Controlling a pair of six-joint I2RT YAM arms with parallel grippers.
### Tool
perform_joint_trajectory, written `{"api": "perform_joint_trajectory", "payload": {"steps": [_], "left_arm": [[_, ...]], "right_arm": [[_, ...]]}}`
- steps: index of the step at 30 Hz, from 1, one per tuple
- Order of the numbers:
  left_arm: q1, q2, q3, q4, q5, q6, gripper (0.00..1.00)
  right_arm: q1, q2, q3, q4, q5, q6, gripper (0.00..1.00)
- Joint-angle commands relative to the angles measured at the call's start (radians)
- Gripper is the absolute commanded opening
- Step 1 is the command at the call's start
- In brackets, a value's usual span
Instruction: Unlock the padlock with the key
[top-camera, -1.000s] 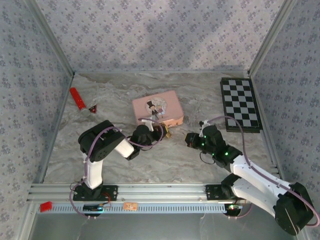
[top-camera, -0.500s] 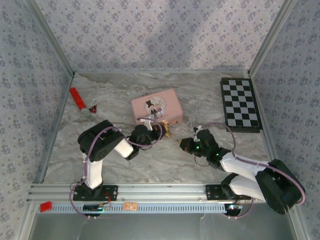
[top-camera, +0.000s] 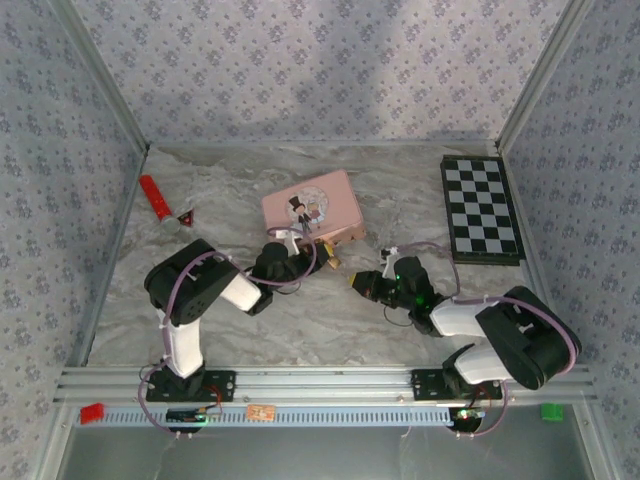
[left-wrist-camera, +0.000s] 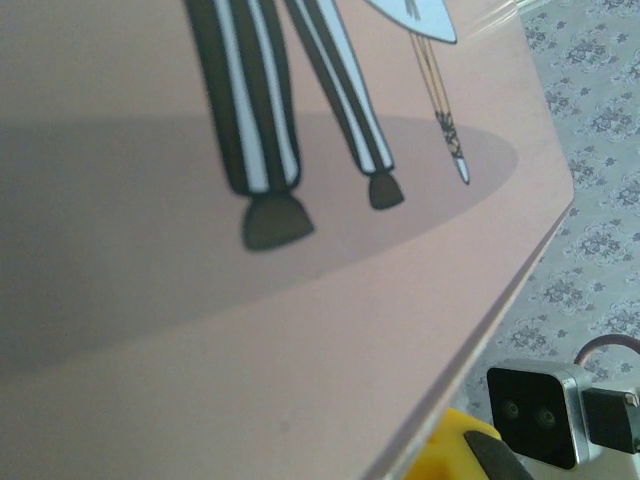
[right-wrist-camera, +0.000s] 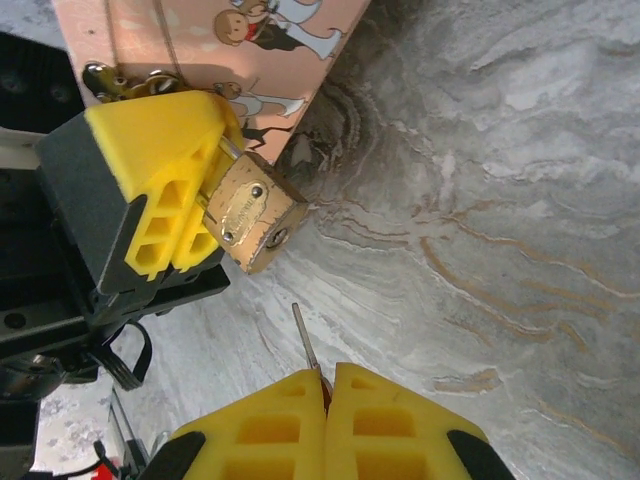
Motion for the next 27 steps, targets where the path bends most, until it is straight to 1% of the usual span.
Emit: {"api": "perform_joint_trajectory", "payload": {"steps": [1, 6, 14, 18, 21, 27], "left_arm": [[0.009, 0.018, -0.02, -0.131, 0.137, -0.202, 0.05], [0.014, 0.017, -0.027, -0.109, 0.154, -0.225, 0.04], [0.024, 0.004, -0.036, -0.104, 0.164, -0.235, 0.03], [0.03, -0.001, -0.043, -0.108, 0.165, -0.235, 0.03], [0.032, -0.005, -0.047, -0.107, 0.165, -0.234, 0.03], [0.042, -0.003, -0.055, -0.105, 0.165, -0.234, 0.03]], "right_arm": [[-0.024, 0.03, -0.019, 0.121, -0.068, -0.038, 0.0], [-0.04, 0.101, -0.021, 0.232, -0.121, -0.019, 0.0], [-0.048, 0.298, -0.024, 0.505, -0.182, 0.05, 0.0], [-0.055, 0.38, -0.023, 0.609, -0.196, 0.08, 0.0], [-0.056, 0.403, -0.017, 0.616, -0.202, 0.076, 0.0], [-0.058, 0.393, -0.02, 0.616, -0.21, 0.055, 0.0]]}}
